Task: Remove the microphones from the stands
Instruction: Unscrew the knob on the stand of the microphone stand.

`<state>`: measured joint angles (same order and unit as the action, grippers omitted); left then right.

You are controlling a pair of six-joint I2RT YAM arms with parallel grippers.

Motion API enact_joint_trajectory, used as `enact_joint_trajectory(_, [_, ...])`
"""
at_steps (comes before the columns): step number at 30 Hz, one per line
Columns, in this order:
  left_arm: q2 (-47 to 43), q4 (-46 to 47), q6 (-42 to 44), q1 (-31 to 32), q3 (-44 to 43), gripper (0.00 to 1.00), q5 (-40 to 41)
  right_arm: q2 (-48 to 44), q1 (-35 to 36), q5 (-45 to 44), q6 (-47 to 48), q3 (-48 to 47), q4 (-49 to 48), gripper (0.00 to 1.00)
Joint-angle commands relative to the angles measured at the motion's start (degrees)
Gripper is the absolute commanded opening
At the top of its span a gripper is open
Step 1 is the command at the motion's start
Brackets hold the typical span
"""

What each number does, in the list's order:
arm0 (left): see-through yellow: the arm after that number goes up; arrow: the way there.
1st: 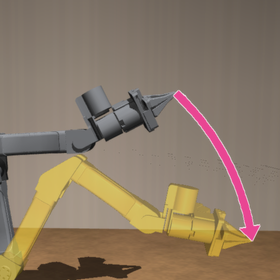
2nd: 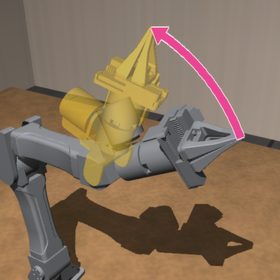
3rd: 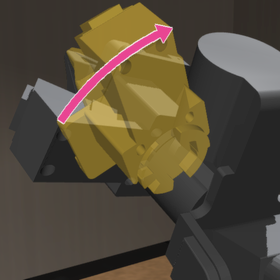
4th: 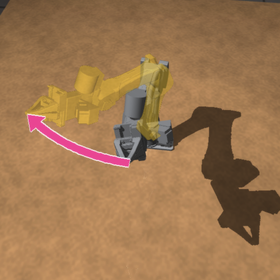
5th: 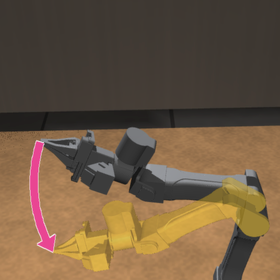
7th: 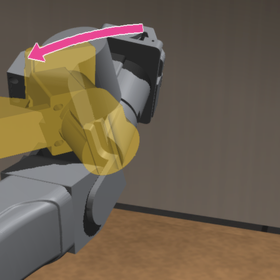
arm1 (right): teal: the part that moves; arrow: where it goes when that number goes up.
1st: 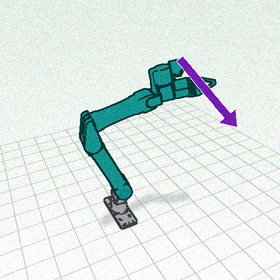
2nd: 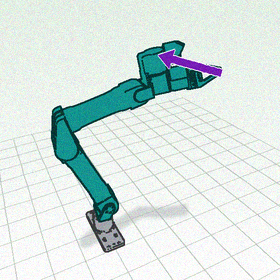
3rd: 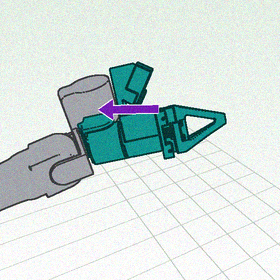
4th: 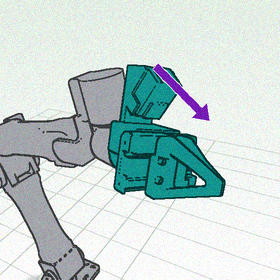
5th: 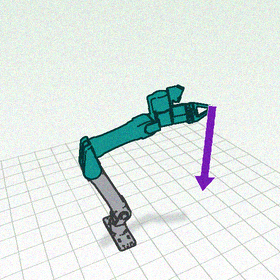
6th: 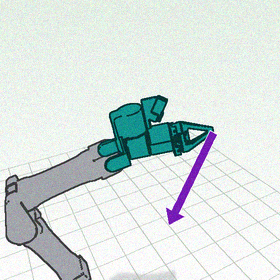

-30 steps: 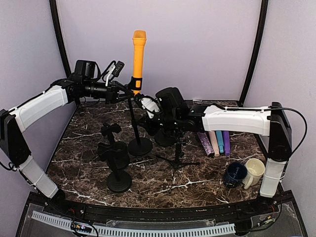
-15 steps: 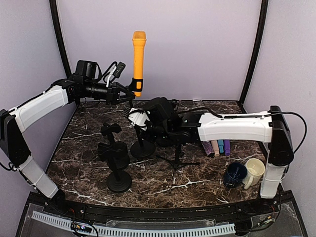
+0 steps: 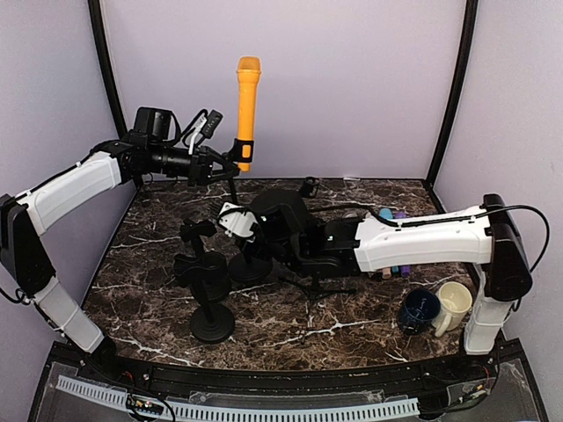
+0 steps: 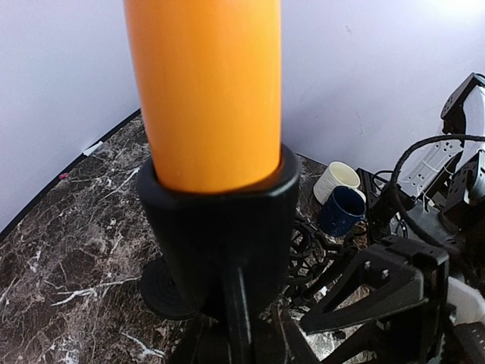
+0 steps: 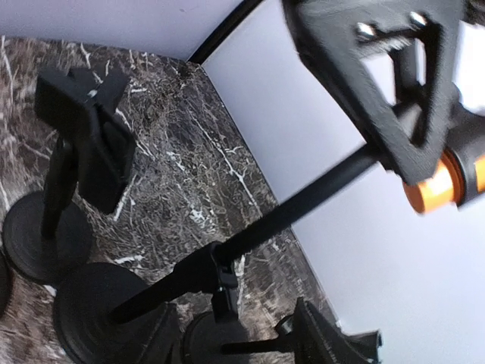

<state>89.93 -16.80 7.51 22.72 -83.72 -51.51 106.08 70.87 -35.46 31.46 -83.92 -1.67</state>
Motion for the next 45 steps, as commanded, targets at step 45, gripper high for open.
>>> enact_joint_trajectory(45, [-9.4,9.7,-2.8,-0.3,-3.9,0.00,5.3,-3.1,-13.8,34.7,-91.4,-3.9,0.7,0.60])
